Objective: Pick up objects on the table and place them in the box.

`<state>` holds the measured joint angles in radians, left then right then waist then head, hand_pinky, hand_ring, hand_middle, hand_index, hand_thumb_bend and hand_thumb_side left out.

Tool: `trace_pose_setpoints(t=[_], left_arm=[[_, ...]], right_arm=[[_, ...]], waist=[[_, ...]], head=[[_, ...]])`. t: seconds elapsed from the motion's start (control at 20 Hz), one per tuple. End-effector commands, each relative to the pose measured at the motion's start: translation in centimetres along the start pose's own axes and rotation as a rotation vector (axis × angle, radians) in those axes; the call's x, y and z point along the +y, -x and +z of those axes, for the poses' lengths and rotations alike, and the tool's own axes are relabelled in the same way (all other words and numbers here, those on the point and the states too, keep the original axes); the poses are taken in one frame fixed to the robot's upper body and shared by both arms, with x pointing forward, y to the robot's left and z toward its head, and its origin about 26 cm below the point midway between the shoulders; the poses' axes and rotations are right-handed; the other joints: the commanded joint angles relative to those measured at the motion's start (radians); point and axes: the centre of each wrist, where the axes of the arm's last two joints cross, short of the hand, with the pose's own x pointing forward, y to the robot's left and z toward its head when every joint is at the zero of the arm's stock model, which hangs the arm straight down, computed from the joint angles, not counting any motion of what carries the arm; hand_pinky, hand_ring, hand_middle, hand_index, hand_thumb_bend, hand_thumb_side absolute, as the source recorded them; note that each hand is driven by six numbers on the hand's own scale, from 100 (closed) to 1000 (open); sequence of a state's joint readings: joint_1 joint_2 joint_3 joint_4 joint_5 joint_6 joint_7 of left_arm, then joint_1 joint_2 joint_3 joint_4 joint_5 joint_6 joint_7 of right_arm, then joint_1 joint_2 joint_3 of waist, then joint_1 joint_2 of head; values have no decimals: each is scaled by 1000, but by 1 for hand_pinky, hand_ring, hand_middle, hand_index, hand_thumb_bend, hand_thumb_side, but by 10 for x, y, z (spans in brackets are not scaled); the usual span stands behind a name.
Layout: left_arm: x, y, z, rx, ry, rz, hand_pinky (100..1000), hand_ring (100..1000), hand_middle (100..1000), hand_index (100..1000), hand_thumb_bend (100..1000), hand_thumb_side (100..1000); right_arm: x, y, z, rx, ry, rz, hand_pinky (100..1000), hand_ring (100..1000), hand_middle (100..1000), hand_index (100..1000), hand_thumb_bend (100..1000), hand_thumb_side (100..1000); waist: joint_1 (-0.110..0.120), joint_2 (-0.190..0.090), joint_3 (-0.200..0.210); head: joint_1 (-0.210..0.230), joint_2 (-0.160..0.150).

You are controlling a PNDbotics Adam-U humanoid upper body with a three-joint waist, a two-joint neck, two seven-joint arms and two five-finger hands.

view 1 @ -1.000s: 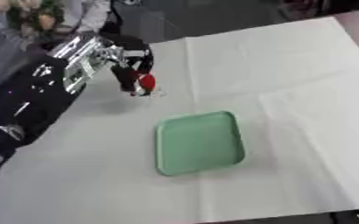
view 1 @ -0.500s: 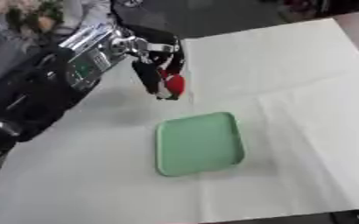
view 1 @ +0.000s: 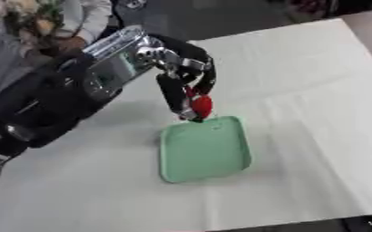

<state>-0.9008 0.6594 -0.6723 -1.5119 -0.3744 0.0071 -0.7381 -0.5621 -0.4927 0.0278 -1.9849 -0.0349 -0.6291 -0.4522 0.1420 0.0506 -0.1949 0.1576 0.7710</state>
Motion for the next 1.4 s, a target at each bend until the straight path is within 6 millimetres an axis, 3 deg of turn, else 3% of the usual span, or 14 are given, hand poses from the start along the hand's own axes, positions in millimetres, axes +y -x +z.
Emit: trace_pose_setpoints(t=[0.05, 0.7, 1.05, 1.15, 1.25, 1.3, 1.35, 1.4], left_arm=[[6, -3, 2, -12, -28, -36, 100, 227, 411, 497, 438, 245], [-36, 20, -13, 0, 137, 33, 100, 225, 407, 494, 413, 235], [-38, 18, -15, -20, 123, 40, 100, 226, 407, 494, 387, 250], [-37, 17, -15, -27, 116, 35, 100, 272, 429, 511, 340, 318], [-36, 14, -15, -38, 116, 5, 226, 422, 530, 632, 502, 392], [-36, 13, -14, -42, 118, -13, 187, 393, 511, 610, 474, 380], [-35, 13, -14, -44, 113, -28, 400, 542, 624, 722, 604, 471], [-34, 13, -13, -45, 105, -40, 439, 581, 663, 750, 617, 504]], right_arm=[[1, -3, -10, -37, -5, -6, 100, 471, 401, 436, 141, 400], [1, -3, -11, -40, -6, -10, 100, 468, 399, 436, 142, 403], [1, -3, -10, -37, -8, -11, 100, 468, 398, 436, 141, 405], [2, -3, -11, -36, -8, -13, 100, 468, 399, 436, 141, 405], [2, -3, -11, -35, -9, -15, 100, 468, 400, 437, 141, 405], [2, -3, -11, -35, -9, -16, 100, 468, 400, 437, 141, 405], [2, -3, -11, -35, -9, -16, 100, 469, 400, 437, 141, 406], [2, -3, -11, -35, -9, -16, 100, 468, 400, 437, 141, 406]], waist=[[-5, -14, -2], [-4, -12, -6], [-4, -14, -5], [-3, -15, -6], [-3, -17, -7], [-2, -17, -8], [-2, -17, -8], [-2, -18, -9]], head=[[-5, -1], [-8, -1], [-5, -1], [-4, -1], [-5, -1], [-5, -1], [-5, -1], [-6, -1]])
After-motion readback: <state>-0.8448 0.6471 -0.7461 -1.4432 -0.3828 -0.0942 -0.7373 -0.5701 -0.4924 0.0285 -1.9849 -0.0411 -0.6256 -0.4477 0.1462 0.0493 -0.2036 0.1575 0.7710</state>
